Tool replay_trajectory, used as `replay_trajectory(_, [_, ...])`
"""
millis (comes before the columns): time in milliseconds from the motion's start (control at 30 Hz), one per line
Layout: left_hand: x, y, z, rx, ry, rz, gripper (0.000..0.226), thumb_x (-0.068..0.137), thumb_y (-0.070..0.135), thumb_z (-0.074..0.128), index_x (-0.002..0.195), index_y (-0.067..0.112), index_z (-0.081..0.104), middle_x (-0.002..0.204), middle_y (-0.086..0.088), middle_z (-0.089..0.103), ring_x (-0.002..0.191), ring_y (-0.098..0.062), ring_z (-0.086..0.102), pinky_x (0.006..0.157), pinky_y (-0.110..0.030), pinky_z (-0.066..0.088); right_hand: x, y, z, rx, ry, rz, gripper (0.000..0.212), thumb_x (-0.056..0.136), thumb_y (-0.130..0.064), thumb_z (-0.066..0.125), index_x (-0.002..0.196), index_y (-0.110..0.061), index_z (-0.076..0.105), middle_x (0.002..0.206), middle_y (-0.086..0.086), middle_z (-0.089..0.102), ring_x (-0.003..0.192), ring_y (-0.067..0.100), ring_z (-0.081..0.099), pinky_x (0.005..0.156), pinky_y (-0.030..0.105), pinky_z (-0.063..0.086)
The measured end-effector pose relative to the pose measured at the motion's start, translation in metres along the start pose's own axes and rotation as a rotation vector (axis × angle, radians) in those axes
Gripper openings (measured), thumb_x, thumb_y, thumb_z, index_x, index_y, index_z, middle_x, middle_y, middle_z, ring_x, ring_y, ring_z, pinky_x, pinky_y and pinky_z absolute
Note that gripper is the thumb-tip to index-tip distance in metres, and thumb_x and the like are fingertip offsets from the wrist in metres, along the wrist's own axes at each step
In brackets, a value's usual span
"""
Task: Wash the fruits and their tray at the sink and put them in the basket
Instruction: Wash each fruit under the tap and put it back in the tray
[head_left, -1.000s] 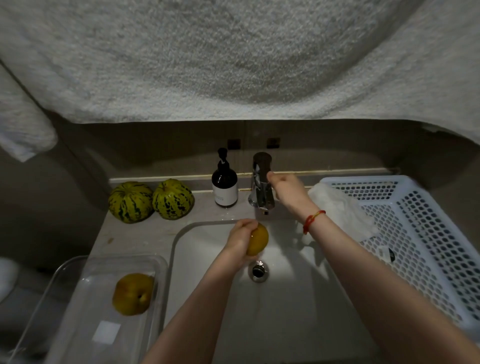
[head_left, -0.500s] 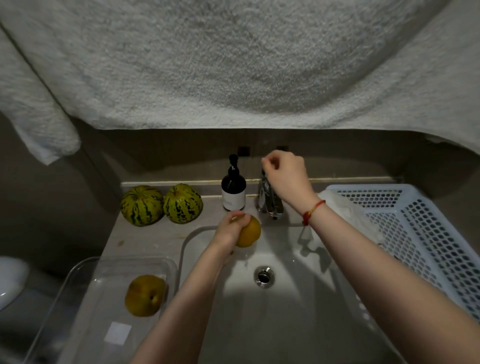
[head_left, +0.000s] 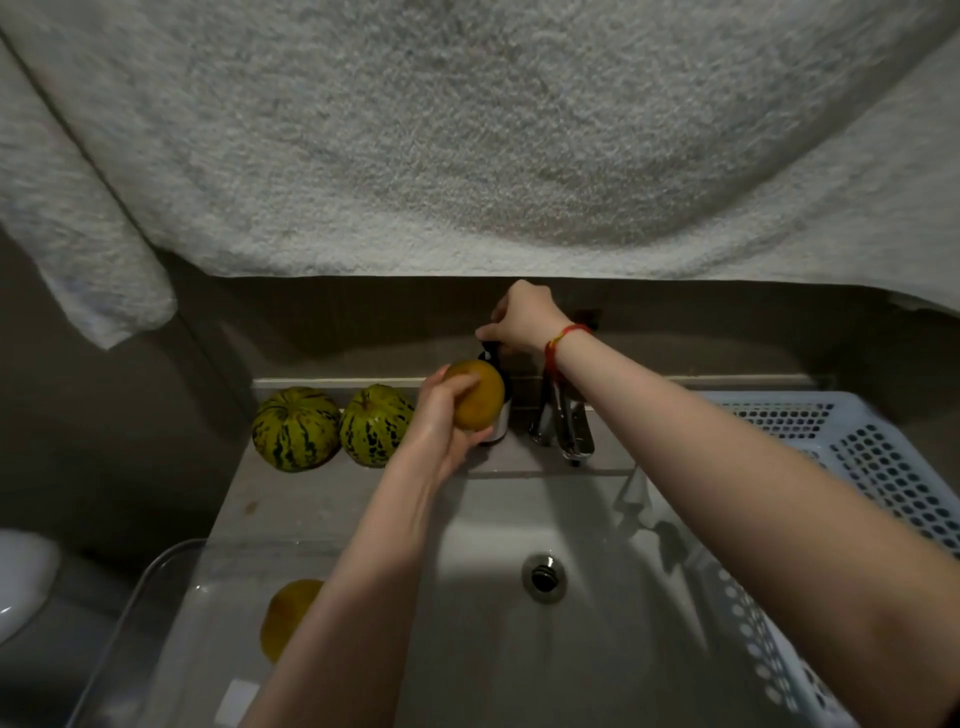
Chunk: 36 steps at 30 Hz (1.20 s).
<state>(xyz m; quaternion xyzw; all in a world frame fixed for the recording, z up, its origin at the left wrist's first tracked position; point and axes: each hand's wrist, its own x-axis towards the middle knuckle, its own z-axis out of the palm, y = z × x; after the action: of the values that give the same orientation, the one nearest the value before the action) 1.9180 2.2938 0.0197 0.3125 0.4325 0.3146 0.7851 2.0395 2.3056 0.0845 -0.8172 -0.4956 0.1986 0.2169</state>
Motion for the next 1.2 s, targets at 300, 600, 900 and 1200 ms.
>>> replay_trajectory(300, [0.014,-0.013,0.005,0.419,0.051,0.219,0.066,0.083,0.007,0.067,0.136,0.024,0.033,0.134,-0.014,0.044,0.118,-0.032,0.049,0.102,-0.047,0.043,0.004,0.001,0.000,0.162,-0.065,0.136,0.030,0.082,-0.019,0.071,0.105,0.001,0.066,0.083,0.013,0.066,0.052,0.007,0.054,0.050,0.014,0.049])
replay_trajectory(600, [0.014,-0.027,0.007,0.366,0.091,0.244,0.062,0.083,0.009,0.067,0.133,0.028,0.034,0.136,-0.014,0.041,0.119,-0.031,0.047,0.102,-0.045,0.043,0.001,0.008,0.006,0.244,-0.034,0.113,0.028,0.083,-0.021,0.070,0.097,0.004,0.071,0.070,0.008,0.063,0.056,0.008,0.054,0.078,0.024,0.053])
replay_trajectory(900, [0.010,-0.025,0.013,0.446,0.129,0.314,0.059,0.084,0.013,0.067,0.134,0.027,0.039,0.132,-0.015,0.044,0.115,-0.031,0.049,0.101,-0.047,0.043,0.004,0.013,0.011,0.322,-0.021,0.115,0.027,0.080,-0.020,0.073,0.098,0.000,0.070,0.066,0.005,0.062,0.052,0.007,0.053,0.070,0.023,0.055])
replay_trajectory(1200, [0.001,-0.020,0.014,0.326,0.061,0.301,0.054,0.086,0.005,0.062,0.132,0.024,0.040,0.129,-0.016,0.049,0.113,-0.030,0.053,0.092,-0.036,0.048,-0.004,0.022,0.029,0.186,0.173,-0.005,0.034,0.084,-0.030,0.068,0.108,-0.007,0.067,0.103,0.011,0.066,0.096,0.019,0.061,0.082,0.024,0.046])
